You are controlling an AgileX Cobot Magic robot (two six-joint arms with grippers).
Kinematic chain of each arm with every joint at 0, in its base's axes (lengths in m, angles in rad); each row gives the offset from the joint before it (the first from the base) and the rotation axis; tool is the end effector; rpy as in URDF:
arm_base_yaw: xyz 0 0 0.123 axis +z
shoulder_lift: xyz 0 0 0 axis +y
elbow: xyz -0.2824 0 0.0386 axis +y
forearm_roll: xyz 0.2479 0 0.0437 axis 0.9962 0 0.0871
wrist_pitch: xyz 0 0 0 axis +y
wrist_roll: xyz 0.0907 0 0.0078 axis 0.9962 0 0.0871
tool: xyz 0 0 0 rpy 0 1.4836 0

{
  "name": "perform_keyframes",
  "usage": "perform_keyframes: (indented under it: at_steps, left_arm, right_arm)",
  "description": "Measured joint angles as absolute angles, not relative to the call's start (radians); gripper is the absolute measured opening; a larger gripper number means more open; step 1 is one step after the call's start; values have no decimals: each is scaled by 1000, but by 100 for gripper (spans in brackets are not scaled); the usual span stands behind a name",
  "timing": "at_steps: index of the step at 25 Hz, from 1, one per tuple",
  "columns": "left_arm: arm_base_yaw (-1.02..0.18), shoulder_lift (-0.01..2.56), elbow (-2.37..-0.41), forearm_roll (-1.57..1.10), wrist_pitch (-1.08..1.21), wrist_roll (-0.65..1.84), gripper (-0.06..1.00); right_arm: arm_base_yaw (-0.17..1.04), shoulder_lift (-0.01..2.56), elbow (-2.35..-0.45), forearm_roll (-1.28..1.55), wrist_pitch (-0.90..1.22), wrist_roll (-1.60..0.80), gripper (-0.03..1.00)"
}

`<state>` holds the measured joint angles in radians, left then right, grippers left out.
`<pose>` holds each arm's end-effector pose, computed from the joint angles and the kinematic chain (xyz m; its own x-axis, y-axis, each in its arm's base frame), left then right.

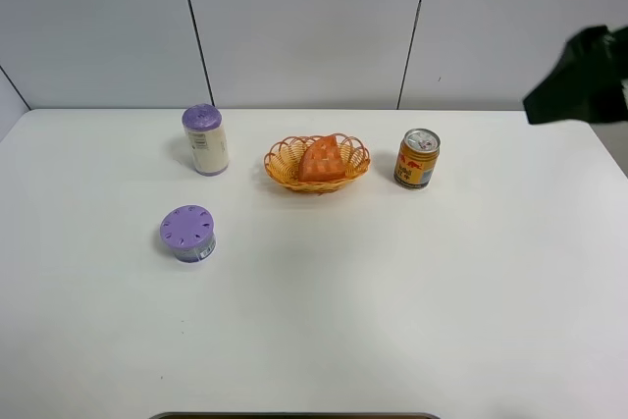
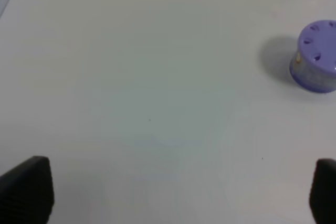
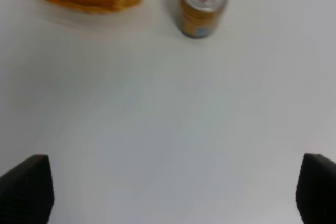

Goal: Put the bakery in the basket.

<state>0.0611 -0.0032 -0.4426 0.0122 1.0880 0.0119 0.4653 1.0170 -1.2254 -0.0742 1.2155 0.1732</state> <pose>-0.0005 0.0010 0.2589 -0.5271 -0.0147 -0.8497 -0.0610 0.9979 0.0206 0.1573 0.0719 0.4053 -0.7630 -0.2192 -0.6082 -0.3012 0.9529 0.0344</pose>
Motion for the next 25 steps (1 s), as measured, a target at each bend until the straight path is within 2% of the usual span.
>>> perform_keyframes:
  at_steps: [5, 12, 15, 20, 25]
  left_arm:
    - [61, -3, -443, 12, 1088, 12, 99]
    - [61, -3, -443, 12, 1088, 12, 99]
    - [61, -3, -443, 12, 1088, 12, 99]
    - [61, -3, -443, 12, 1088, 12, 99]
    - [61, -3, -443, 12, 1088, 12, 99]
  right_arm:
    - [440, 796, -1024, -163, 1216, 186, 91]
    - [200, 475, -794, -178, 1111, 183, 91]
    - [139, 336, -711, -176, 1078, 182, 91]
    - [117, 131, -589, -141, 1080, 182, 91]
    - [117, 5, -565, -128, 1098, 167, 91]
